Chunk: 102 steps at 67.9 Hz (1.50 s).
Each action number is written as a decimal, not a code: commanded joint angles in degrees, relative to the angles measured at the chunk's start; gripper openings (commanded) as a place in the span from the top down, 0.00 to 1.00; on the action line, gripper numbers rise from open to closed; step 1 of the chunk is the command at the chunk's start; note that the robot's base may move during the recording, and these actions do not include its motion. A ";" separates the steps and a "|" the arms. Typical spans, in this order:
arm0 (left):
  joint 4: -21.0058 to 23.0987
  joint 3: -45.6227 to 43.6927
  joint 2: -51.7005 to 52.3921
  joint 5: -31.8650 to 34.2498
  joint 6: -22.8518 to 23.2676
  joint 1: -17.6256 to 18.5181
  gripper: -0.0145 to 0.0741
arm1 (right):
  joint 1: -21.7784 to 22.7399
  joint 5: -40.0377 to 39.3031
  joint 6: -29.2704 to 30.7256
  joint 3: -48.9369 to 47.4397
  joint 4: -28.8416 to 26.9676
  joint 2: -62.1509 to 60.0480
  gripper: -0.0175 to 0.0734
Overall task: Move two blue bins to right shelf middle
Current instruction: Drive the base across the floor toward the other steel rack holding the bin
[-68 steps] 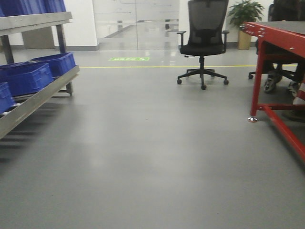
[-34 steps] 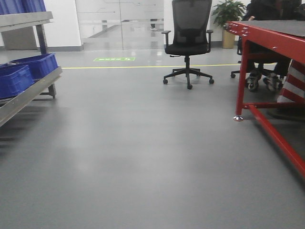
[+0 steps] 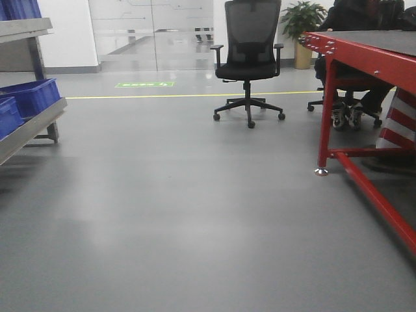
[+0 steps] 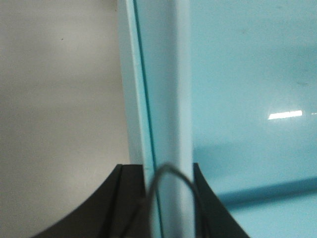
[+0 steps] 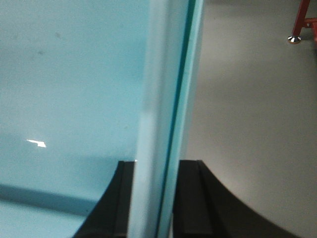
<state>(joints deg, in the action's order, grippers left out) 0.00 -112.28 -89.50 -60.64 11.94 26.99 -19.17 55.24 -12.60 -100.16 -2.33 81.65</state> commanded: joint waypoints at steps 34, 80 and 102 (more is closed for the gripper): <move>2.36 -1.16 1.59 5.17 -0.77 0.36 0.96 | 0.14 -4.25 0.07 -0.87 0.64 -0.68 0.98; 0.71 -1.16 1.59 5.15 -0.77 0.25 0.96 | 0.14 -4.25 0.07 -0.87 0.64 -0.68 0.98; 0.71 -1.16 1.59 5.15 -0.77 0.25 0.96 | 0.14 -4.25 0.07 -0.87 0.64 -0.68 0.98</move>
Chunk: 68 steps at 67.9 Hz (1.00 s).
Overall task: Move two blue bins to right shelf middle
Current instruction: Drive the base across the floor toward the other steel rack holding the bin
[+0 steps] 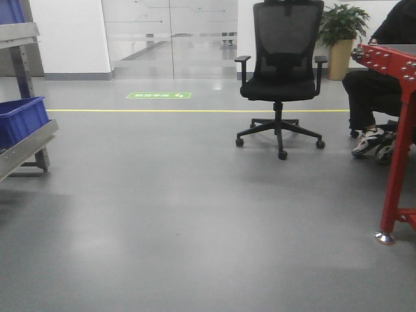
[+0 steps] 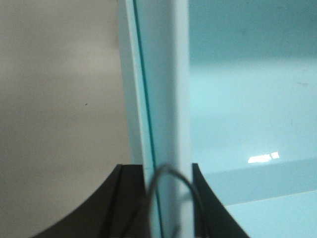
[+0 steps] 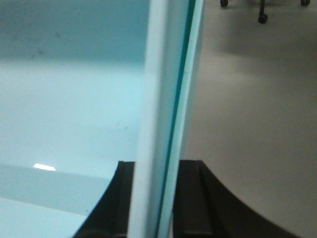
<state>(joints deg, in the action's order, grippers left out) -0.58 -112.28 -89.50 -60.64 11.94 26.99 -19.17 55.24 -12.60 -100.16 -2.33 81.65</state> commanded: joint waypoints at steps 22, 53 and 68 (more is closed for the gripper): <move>1.29 -1.16 1.59 5.15 -0.77 0.25 0.96 | 0.14 -4.55 0.07 -0.87 0.64 -0.68 0.98; -0.20 -1.16 1.59 5.15 -0.77 0.25 0.96 | 0.14 -4.73 0.07 -0.87 0.64 -0.68 0.98; -0.20 -1.16 1.59 5.15 -0.77 0.25 0.96 | 0.14 -4.73 0.07 -0.87 0.64 -0.68 0.98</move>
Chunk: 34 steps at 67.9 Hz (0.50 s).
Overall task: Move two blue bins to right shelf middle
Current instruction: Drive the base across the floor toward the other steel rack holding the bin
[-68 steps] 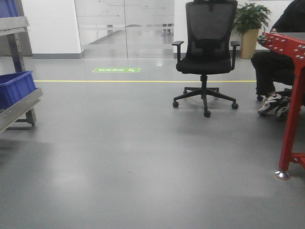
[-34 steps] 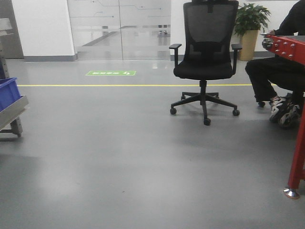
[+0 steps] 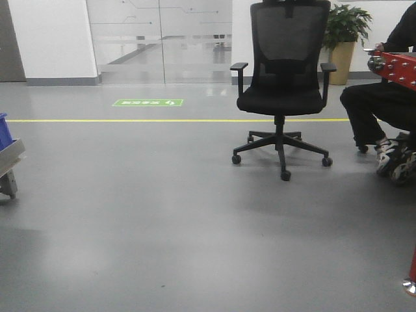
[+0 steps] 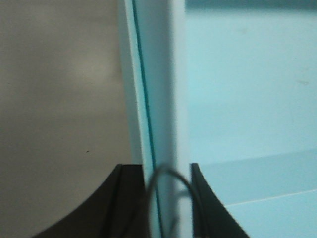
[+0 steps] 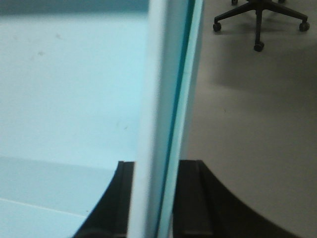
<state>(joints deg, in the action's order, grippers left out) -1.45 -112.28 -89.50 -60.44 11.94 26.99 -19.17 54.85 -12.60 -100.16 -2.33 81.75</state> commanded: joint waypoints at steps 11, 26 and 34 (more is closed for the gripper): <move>0.67 -1.16 1.59 4.94 -0.77 0.25 0.96 | 0.14 -4.34 0.07 -0.87 0.64 -0.78 0.98; 0.67 -1.16 1.59 4.94 -0.77 0.25 0.96 | 0.14 -4.34 0.07 -0.87 0.64 -0.78 0.98; 0.67 -1.16 1.59 4.94 -0.77 0.25 0.96 | 0.14 -4.34 0.07 -0.87 0.64 -0.78 0.98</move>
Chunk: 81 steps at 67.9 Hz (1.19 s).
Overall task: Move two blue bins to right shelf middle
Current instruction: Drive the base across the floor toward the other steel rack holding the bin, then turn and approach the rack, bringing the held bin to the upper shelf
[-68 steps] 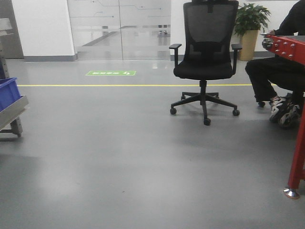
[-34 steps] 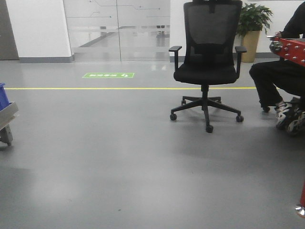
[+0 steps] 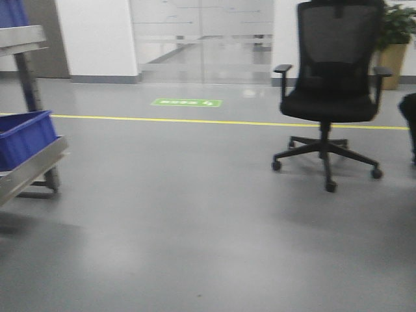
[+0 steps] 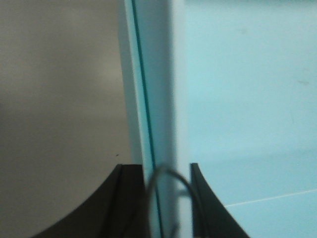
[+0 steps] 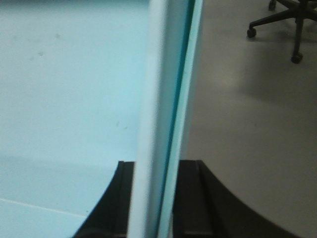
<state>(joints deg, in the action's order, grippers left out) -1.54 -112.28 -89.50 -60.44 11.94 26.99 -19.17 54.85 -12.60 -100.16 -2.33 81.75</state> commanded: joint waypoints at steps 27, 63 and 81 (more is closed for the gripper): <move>0.77 -1.16 1.59 4.94 -0.77 0.25 0.96 | 0.14 -4.34 0.07 -0.87 0.64 -0.78 0.98; 0.77 -1.16 1.59 4.94 -0.77 0.25 0.96 | 0.14 -4.34 0.07 -0.87 0.64 -0.78 0.98; 0.77 -1.16 1.59 4.94 -0.77 0.25 0.96 | 0.14 -4.34 0.07 -0.87 0.64 -0.78 0.98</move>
<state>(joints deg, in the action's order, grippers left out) -1.54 -112.28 -89.50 -60.44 11.94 26.99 -19.17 54.85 -12.60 -100.16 -2.33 81.75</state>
